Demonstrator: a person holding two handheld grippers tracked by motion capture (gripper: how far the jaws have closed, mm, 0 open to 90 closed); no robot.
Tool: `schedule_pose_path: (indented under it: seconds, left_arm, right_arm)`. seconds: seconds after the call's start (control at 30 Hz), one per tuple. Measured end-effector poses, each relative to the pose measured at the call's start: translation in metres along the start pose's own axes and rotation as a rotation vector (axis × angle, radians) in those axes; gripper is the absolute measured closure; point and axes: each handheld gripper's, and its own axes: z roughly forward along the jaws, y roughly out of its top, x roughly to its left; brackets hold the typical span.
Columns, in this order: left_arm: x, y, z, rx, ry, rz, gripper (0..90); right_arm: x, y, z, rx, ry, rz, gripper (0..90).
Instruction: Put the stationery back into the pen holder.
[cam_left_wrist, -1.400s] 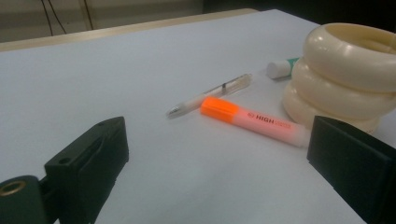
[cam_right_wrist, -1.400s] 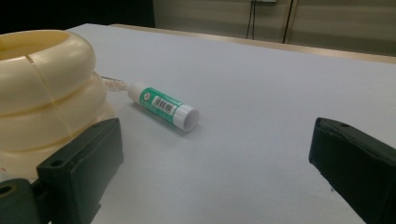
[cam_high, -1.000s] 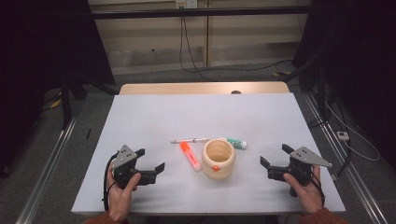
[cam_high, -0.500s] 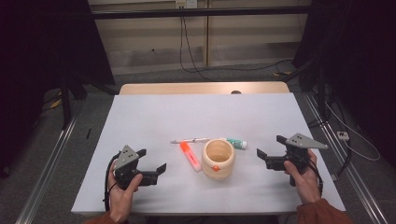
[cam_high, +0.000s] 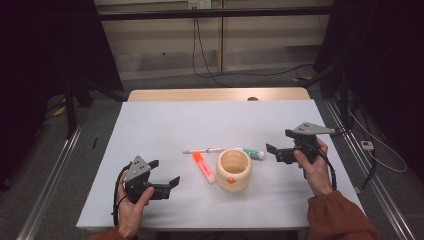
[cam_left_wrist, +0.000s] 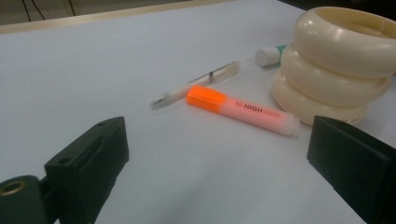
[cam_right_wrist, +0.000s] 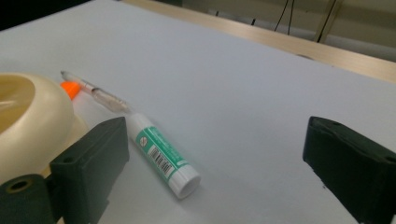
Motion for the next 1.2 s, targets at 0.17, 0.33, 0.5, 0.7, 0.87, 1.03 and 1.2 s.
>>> schedule_pose_path:
  seconds: [0.17,0.33,0.5,0.7,0.87,1.03,1.2]
  left_arm:
    - [-0.002,0.000,0.001,0.003,-0.005,0.013,5.3]
    - [-0.002,0.001,0.001,0.001,-0.011,0.018,5.3]
    - [-0.003,0.001,0.000,0.000,-0.015,0.013,5.3]
    - [-0.003,0.001,0.000,-0.003,-0.023,0.015,5.3]
    - [-0.003,0.001,0.000,-0.002,-0.028,0.011,5.3]
    - [-0.002,0.000,0.001,0.000,-0.032,0.009,5.3]
    - [-0.002,0.000,0.001,0.002,-0.028,0.010,5.3]
  right_arm:
    - [-0.004,0.005,0.012,0.072,0.053,-0.015,5.4]
    - [-0.007,0.019,0.021,0.116,0.102,-0.060,5.5]
    - [-0.005,0.029,0.036,0.205,0.131,-0.131,6.9]
    - [-0.007,0.033,0.056,0.272,0.185,-0.172,8.8]
    - [-0.004,0.037,0.069,0.321,0.235,-0.212,10.2]
    - [-0.003,0.039,0.081,0.384,0.302,-0.232,13.0]
    - [0.003,0.041,0.091,0.456,0.327,-0.292,19.5]
